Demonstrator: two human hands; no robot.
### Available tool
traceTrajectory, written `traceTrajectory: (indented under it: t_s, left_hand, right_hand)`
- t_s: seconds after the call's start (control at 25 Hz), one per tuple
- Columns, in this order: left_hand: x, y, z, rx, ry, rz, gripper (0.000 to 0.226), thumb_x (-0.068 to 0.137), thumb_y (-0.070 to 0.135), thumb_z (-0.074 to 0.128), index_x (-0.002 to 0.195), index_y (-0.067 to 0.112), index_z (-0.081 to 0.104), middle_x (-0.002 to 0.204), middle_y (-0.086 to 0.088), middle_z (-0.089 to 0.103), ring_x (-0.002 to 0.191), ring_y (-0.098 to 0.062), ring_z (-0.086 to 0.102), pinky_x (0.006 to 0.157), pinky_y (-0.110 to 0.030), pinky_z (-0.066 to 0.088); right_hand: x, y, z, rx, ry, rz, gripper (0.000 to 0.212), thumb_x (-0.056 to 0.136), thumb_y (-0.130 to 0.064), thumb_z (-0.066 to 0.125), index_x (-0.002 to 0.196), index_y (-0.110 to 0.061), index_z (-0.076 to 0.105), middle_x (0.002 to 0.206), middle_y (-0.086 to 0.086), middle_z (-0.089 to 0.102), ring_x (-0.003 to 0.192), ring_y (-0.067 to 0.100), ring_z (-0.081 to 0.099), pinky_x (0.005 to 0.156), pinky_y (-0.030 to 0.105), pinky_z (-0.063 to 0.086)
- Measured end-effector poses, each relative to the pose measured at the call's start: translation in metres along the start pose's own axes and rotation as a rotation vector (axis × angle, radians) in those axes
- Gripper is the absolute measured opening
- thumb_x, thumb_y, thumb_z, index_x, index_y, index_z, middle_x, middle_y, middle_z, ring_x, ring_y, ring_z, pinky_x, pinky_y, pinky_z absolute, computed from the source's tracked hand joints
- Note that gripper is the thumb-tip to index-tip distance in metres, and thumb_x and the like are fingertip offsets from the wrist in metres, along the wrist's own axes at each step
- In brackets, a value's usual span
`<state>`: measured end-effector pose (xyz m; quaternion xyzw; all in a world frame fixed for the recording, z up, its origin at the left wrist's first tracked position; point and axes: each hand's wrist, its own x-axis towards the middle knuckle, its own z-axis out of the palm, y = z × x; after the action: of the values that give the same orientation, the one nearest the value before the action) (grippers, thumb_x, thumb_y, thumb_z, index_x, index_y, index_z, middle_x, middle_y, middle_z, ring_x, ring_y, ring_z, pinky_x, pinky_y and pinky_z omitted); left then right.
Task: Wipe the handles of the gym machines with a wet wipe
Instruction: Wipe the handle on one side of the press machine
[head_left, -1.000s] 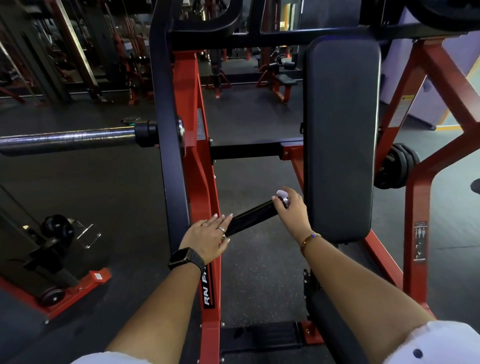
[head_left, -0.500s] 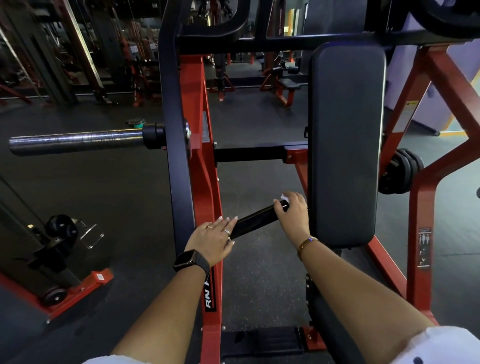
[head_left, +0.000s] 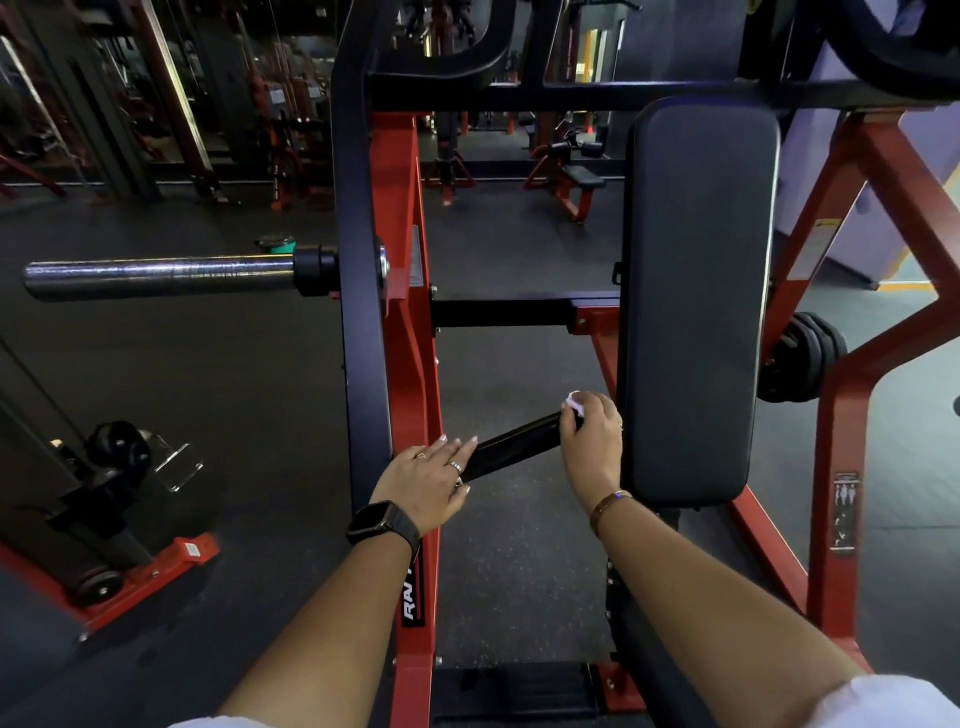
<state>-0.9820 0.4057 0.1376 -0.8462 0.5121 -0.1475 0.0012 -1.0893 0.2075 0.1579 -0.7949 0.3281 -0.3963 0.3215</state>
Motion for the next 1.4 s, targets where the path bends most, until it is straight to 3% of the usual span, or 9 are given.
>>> traceTrajectory:
  t_s: [0.12,0.2,0.32,0.48,0.76,0.92,1.08,1.24,1.4]
  left_hand:
    - [0.001,0.001,-0.001,-0.005,-0.013,0.002,0.063,0.096,0.041,0.041,0.152,0.021,0.019,0.148,-0.002,0.043,0.139,-0.017,0.036,0.108,-0.033,0.033]
    - [0.002,0.001,-0.001,0.002,-0.008,0.000,0.063,0.097,0.042,0.039,0.152,0.021,0.014,0.150,-0.002,0.040,0.141,-0.017,0.032,0.110,-0.033,0.030]
    - [0.000,0.003,-0.005,0.052,-0.031,-0.013,0.063,0.099,0.043,0.032,0.153,0.023,0.005,0.155,0.000,0.031,0.144,-0.016,0.025,0.117,-0.035,0.012]
    - [-0.001,0.006,-0.010,0.192,-0.054,-0.046,0.065,0.098,0.047,0.025,0.153,0.020,0.002,0.158,-0.002,0.022,0.146,-0.020,0.017,0.115,-0.046,-0.016]
    - [0.004,0.007,-0.013,0.197,-0.048,-0.156,0.080,0.093,0.055,0.026,0.151,0.010,-0.005,0.160,-0.011,0.004,0.148,-0.024,-0.004,0.106,-0.049,-0.031]
    - [0.004,0.006,-0.011,0.194,-0.040,-0.244,0.099,0.087,0.070,0.024,0.145,0.001,-0.017,0.159,-0.017,-0.004,0.147,-0.029,-0.011,0.107,-0.051,-0.030]
    - [0.002,0.005,-0.008,0.193,-0.014,-0.261,0.101,0.084,0.070,0.030,0.145,-0.003,-0.005,0.157,-0.021,0.013,0.147,-0.030,0.005,0.115,-0.052,-0.014]
    - [0.002,0.006,-0.008,0.219,-0.024,-0.251,0.092,0.085,0.061,0.031,0.148,0.000,0.002,0.157,-0.019,0.018,0.147,-0.028,0.010,0.115,-0.053,-0.014]
    - [0.004,0.007,-0.011,0.218,-0.058,-0.226,0.093,0.086,0.060,0.032,0.150,0.001,-0.003,0.158,-0.018,0.009,0.148,-0.027,0.002,0.112,-0.053,-0.020]
  right_hand:
    - [0.018,0.003,-0.009,0.008,-0.192,0.193,0.026,0.095,-0.027,0.051,0.103,-0.003,0.057,0.109,0.010,0.055,0.088,0.020,0.051,0.072,0.027,0.037]
    - [0.012,0.006,-0.008,-0.006,-0.149,0.214,0.031,0.095,-0.031,0.051,0.108,-0.004,0.058,0.111,0.011,0.055,0.093,0.024,0.053,0.075,0.025,0.036]
    - [-0.003,0.009,0.001,-0.153,-0.018,-0.020,0.026,0.098,-0.022,0.048,0.111,-0.003,0.061,0.116,0.010,0.059,0.109,0.029,0.053,0.090,0.028,0.041]
    - [0.021,0.005,0.005,-0.487,-0.109,-0.250,0.030,0.101,-0.023,0.042,0.097,-0.002,0.063,0.099,0.014,0.066,0.104,0.034,0.058,0.111,0.044,0.029]
    - [0.006,-0.047,0.031,-0.813,-0.434,-0.477,0.022,0.099,-0.023,0.041,0.101,-0.011,0.060,0.099,0.007,0.069,0.093,0.028,0.065,0.086,0.035,0.043]
    - [-0.041,-0.067,0.061,-0.737,-0.541,-0.643,0.012,0.092,-0.014,0.049,0.098,-0.008,0.058,0.093,0.009,0.068,0.088,0.027,0.065,0.090,0.036,0.043]
    - [-0.045,-0.037,0.062,-0.444,-0.395,-0.863,0.007,0.079,-0.005,0.060,0.086,-0.007,0.062,0.079,0.009,0.066,0.074,0.026,0.064,0.079,0.039,0.054]
    - [-0.037,-0.003,0.048,-0.474,-0.315,-1.180,0.032,0.085,-0.010,0.049,0.115,-0.008,0.062,0.116,0.009,0.064,0.107,0.024,0.058,0.095,0.036,0.047]
    - [-0.023,0.003,0.034,-0.625,-0.217,-0.974,0.034,0.087,-0.029,0.054,0.116,-0.015,0.063,0.126,0.011,0.060,0.122,0.032,0.052,0.105,0.043,0.033]
